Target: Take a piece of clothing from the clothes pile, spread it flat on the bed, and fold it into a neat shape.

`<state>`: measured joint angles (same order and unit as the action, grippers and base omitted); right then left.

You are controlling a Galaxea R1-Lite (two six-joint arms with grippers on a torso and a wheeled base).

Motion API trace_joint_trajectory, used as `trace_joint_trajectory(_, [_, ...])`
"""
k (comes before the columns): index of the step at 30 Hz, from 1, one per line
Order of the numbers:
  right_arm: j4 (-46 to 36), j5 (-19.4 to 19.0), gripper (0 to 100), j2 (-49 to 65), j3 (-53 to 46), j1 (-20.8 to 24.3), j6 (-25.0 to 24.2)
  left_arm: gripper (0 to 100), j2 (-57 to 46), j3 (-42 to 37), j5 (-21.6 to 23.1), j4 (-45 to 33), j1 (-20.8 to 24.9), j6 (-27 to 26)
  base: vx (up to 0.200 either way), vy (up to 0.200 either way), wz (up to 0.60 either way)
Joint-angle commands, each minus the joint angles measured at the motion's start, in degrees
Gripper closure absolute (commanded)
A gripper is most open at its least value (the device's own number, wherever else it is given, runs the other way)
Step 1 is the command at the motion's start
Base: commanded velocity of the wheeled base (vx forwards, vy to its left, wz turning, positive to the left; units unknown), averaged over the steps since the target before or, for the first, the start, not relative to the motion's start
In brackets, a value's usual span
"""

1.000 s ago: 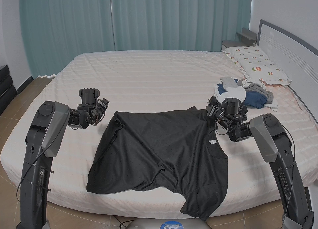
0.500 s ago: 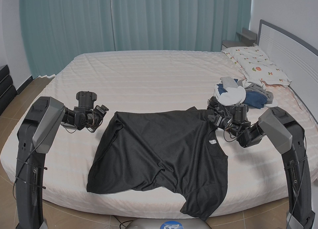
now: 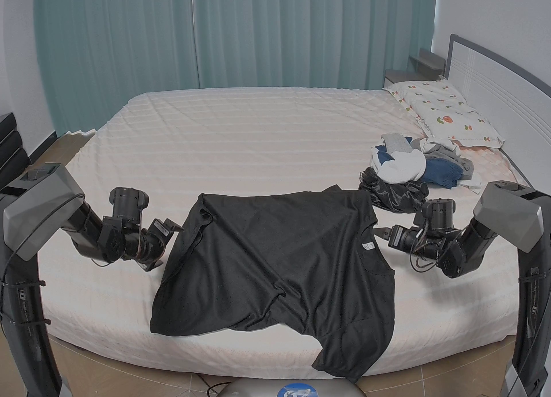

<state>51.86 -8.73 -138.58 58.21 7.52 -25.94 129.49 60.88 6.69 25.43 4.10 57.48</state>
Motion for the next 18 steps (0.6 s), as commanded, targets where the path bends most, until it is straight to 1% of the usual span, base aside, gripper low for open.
trace_joint_trajectory(1, [4.22,-4.28,0,8.24,-15.58,0.04,-1.66,0,-11.19,-18.78,2.10,10.78,0.83,0.09,0.000,0.000,0.00])
trace_joint_trajectory(4, [5.01,-4.28,0,10.09,-19.10,0.56,-4.03,0,-11.80,-23.61,2.10,15.53,0.91,0.09,0.000,0.000,0.00])
trace_joint_trajectory(6, [6.94,-4.10,0,11.40,-22.61,1.00,-5.96,0,-11.89,-27.04,2.10,19.13,1.27,0.18,0.000,0.000,0.00])
trace_joint_trajectory(8, [8.96,-4.02,0,11.84,-25.34,1.09,-6.40,0,-11.54,-29.15,2.01,21.86,1.88,0.00,0.000,0.000,0.00])
trace_joint_trajectory(10, [11.25,-3.93,0,11.76,-27.98,1.27,-6.49,0,-11.45,-31.08,2.01,24.05,2.06,-0.09,-0.200,0.000,0.00])
trace_joint_trajectory(14, [14.59,-3.93,0,11.23,-31.40,1.36,-6.58,0,-11.28,-33.19,2.01,25.11,2.41,-0.26,-0.200,0.000,0.00])
trace_joint_trajectory(17, [16.78,-3.93,0,11.40,-33.86,1.36,-6.49,0,-10.92,-34.07,1.92,24.93,2.58,-0.79,0.000,0.000,0.00])
trace_joint_trajectory(18, [16.96,-3.84,0,11.58,-34.30,1.36,-6.58,0,-10.92,-34.69,1.92,24.84,2.67,-2.11,0.000,0.000,0.00])
